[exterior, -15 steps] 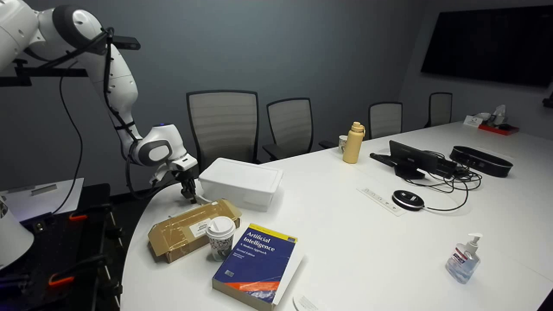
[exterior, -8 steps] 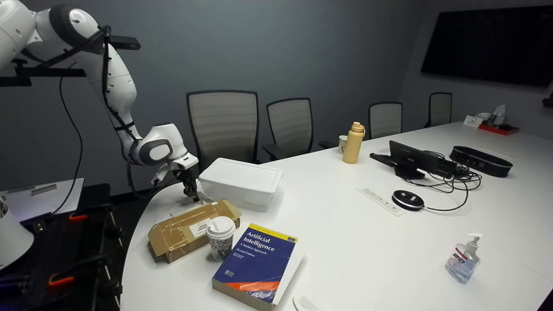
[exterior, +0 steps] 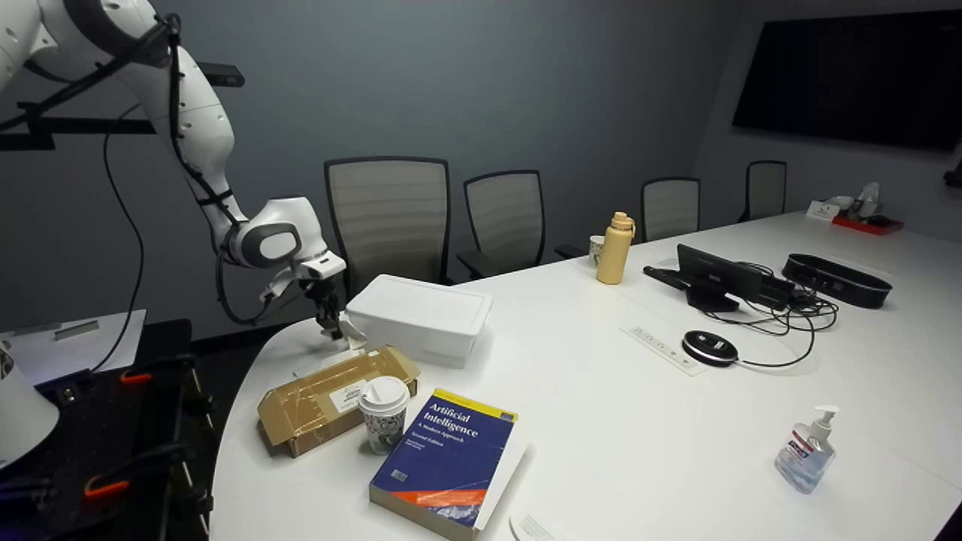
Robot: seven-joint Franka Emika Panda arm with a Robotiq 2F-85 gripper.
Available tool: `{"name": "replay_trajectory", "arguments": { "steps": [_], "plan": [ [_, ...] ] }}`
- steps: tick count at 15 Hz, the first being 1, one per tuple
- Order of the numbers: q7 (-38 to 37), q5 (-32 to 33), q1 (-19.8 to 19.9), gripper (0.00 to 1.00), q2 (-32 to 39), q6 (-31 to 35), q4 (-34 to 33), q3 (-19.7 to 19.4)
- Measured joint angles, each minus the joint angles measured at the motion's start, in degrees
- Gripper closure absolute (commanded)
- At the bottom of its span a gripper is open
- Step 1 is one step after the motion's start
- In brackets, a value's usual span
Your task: Clean the box
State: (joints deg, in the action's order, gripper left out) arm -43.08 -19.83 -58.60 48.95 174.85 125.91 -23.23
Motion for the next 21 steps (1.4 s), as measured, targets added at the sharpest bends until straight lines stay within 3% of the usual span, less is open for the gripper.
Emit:
{"name": "replay_trajectory", "arguments": {
  "steps": [11, 16, 21],
  "plan": [
    [-0.27, 8.13, 6.37, 1.00, -12.73, -8.40, 5.61, -1.07],
    [-2.70, 11.05, 9.47, 1.00, -14.71, -9.95, 8.29, -3.25],
    [-3.58, 11.88, 14.40, 1.00, -14.66, -9.95, 10.40, -2.57]
  ]
}}
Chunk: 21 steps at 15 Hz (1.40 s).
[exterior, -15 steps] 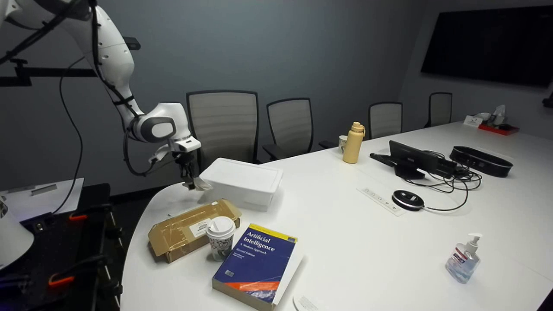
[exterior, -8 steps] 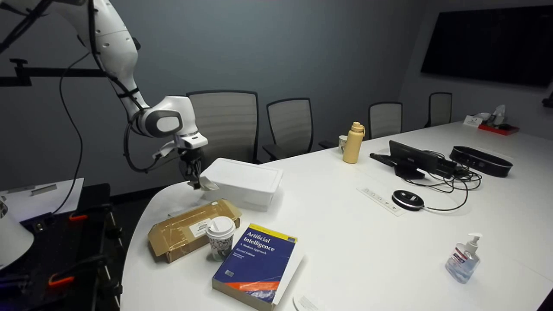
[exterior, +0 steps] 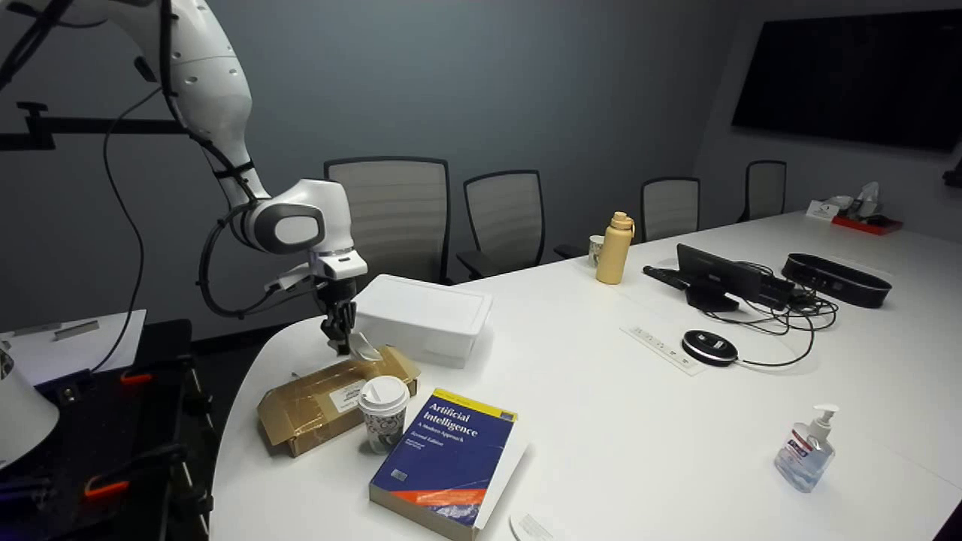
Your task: Clean the box
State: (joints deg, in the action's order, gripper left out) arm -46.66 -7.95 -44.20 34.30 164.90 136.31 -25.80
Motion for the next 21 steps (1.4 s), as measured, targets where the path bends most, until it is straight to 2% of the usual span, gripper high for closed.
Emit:
{"name": "replay_trajectory", "arguments": {
  "steps": [7, 11, 21],
  "plan": [
    [0.00, 0.01, 6.81, 1.00, 1.79, 0.04, 0.58, 4.34],
    [-0.02, 0.01, 9.31, 1.00, 3.90, 0.05, 0.59, 7.00],
    [-6.88, 0.65, 7.86, 1.00, 5.89, 1.66, 0.14, 5.48]
  ]
}}
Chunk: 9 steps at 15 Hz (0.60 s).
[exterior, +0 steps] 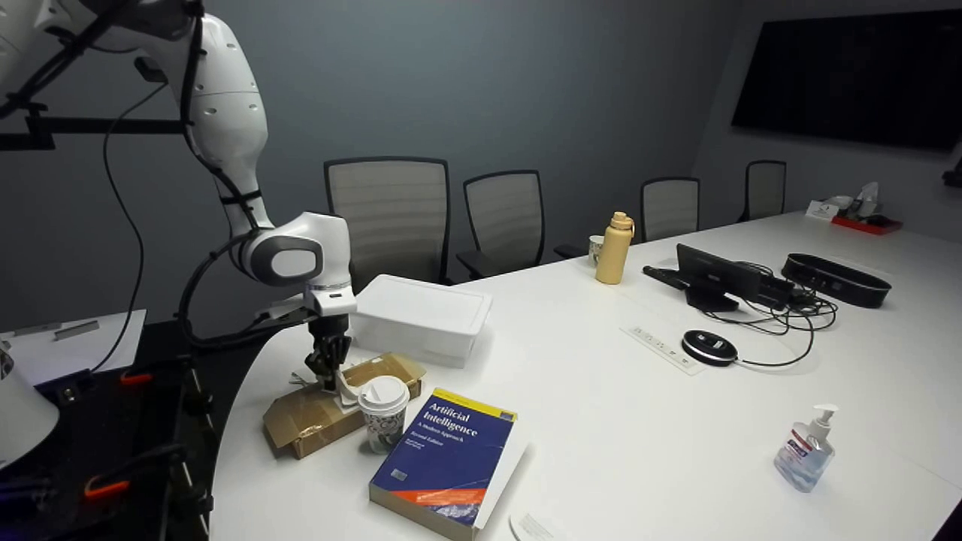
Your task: Clean the box
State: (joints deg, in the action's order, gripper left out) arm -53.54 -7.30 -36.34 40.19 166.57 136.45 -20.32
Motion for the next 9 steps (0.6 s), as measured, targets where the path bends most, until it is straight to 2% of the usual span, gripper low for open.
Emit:
{"name": "replay_trajectory", "arguments": {
  "steps": [9],
  "plan": [
    [-0.90, -0.43, 0.20, 1.00, 2.24, 4.54, -3.95, 0.30]
  ]
}}
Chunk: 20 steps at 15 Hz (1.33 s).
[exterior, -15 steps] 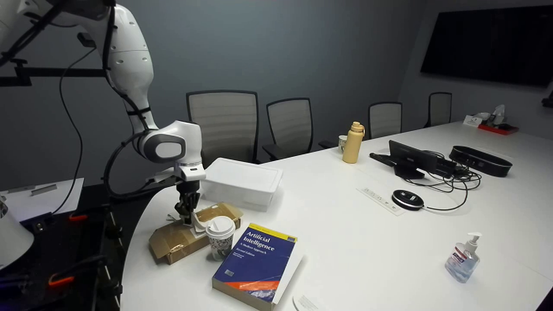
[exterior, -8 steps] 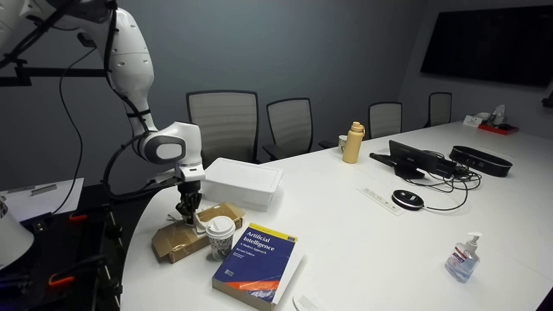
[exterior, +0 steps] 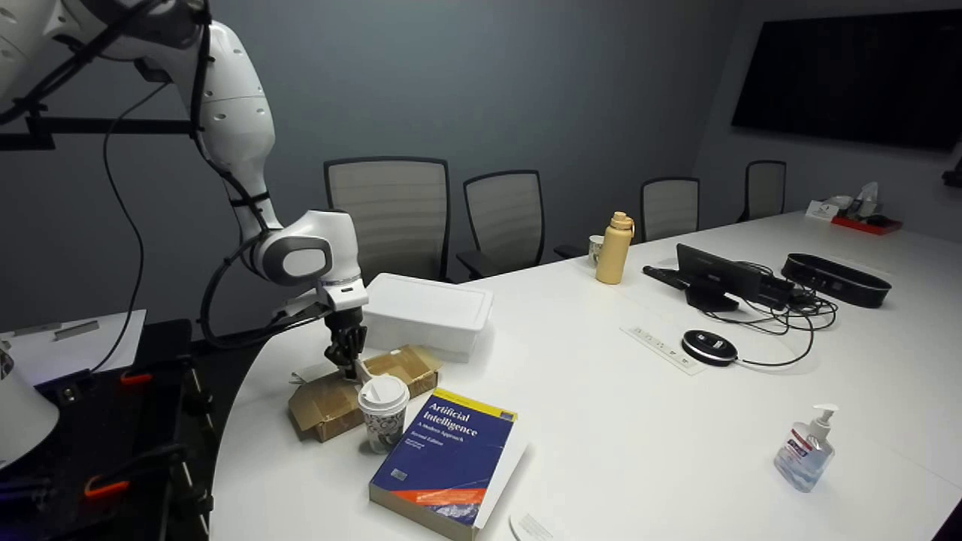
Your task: Clean the box
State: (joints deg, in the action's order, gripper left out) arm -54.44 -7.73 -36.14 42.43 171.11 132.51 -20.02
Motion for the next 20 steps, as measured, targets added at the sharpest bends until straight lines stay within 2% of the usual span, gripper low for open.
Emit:
{"name": "replay_trajectory", "arguments": {
  "steps": [5, 11, 14, 18, 20],
  "plan": [
    [0.00, -0.75, 0.62, 1.00, 0.92, 0.02, -2.20, 0.28],
    [-0.05, 1.55, -2.03, 1.00, 0.95, -7.90, -3.22, -2.53],
    [0.73, 3.69, -0.74, 1.00, 0.13, -11.68, -3.75, -0.52],
    [2.16, 3.94, 4.12, 1.00, -1.45, -11.55, -3.76, 5.03],
    [1.97, 3.95, 4.95, 1.00, -1.54, -10.24, -3.70, 5.88]
  ]
}}
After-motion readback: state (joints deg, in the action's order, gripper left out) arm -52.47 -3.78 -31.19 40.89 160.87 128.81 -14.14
